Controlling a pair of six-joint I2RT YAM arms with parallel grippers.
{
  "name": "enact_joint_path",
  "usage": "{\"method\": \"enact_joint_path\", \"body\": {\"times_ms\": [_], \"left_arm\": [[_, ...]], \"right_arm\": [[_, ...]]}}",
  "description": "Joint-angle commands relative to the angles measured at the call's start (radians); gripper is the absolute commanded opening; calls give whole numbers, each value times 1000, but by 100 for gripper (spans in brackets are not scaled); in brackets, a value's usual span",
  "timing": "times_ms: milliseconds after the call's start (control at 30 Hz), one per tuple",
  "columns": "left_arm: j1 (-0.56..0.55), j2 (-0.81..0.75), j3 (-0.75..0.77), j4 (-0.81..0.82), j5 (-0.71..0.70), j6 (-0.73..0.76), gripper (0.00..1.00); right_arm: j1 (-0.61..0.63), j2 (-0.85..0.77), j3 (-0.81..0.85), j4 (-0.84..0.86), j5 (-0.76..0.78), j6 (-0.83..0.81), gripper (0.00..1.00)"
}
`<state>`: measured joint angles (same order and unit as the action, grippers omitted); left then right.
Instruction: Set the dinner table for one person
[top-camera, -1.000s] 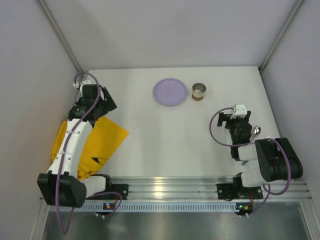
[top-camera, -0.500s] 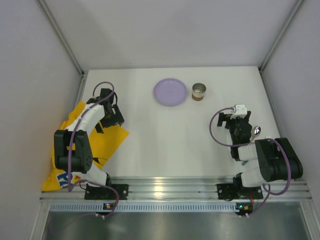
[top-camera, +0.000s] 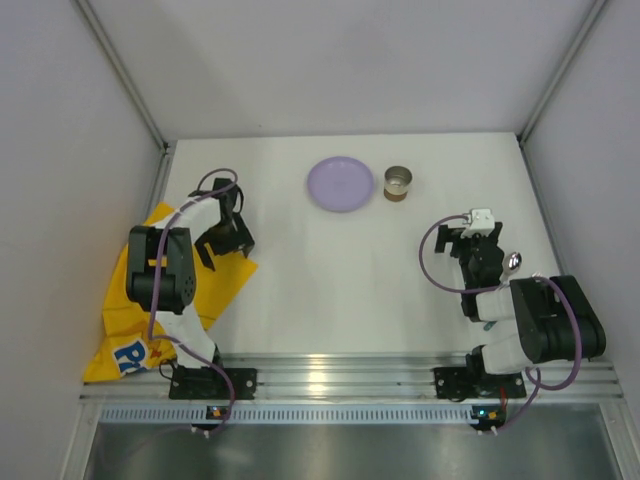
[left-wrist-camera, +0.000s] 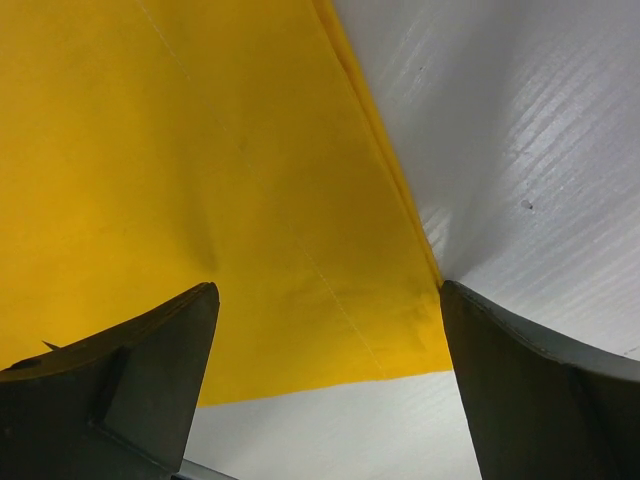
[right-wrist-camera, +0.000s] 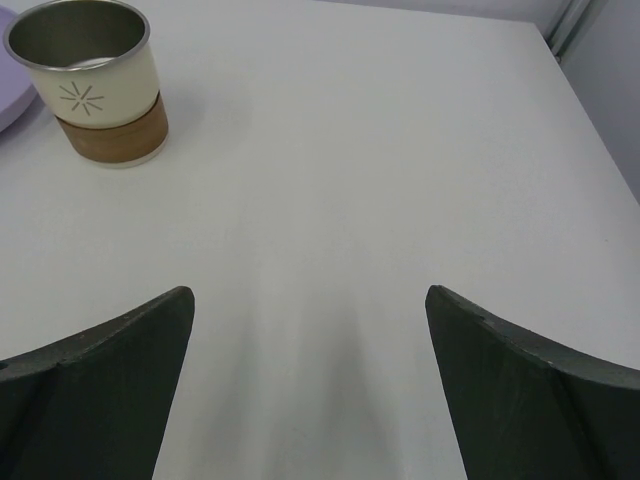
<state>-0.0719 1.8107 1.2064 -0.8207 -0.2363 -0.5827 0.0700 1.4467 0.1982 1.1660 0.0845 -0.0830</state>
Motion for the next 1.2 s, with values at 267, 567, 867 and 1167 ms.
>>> {"method": "enact_joint_path", "body": {"times_ms": [267, 567, 867, 1167], "left_arm": [[-6, 67, 1, 18, -18, -25, 65], [-89, 44, -36, 55, 17, -5, 0], [-498, 41, 20, 45, 64, -78, 0], [-891, 252, 607, -108, 172, -154, 98]], "right_arm": [[13, -83, 133, -257, 293, 111, 100], [160, -222, 539, -883, 335, 186, 100], [422, -356, 823, -1318, 537, 127, 100], [430, -586, 848, -1634, 616, 356, 100]]}}
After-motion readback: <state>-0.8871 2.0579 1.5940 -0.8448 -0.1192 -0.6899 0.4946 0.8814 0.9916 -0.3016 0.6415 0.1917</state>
